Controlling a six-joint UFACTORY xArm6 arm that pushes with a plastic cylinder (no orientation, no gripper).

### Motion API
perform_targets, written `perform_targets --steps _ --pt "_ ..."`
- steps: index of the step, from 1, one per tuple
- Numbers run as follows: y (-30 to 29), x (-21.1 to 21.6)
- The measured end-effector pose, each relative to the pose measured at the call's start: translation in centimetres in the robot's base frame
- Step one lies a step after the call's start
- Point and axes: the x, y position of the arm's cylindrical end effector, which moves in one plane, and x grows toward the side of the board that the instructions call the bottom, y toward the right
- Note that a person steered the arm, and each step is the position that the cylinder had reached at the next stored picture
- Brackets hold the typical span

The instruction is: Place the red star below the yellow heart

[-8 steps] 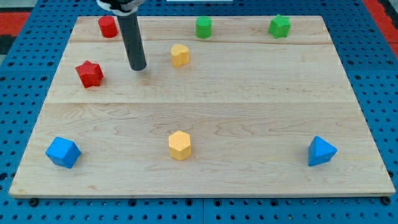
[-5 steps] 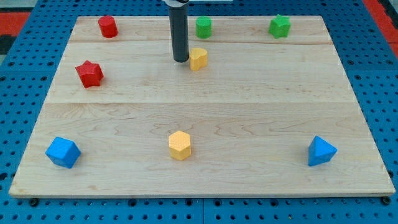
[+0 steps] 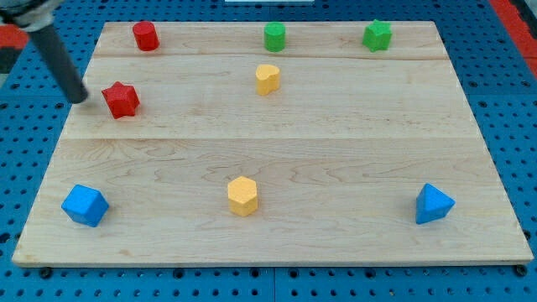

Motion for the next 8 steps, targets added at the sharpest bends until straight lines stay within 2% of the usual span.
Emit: perform_targets --steps 2,3,4,5,6,8 --pt "9.4 2.0" --pt "9.1 3.0" --pt "5.8 4.1" --pt "11.1 4.3" --pt "12.7 5.9" --pt "21.3 5.6"
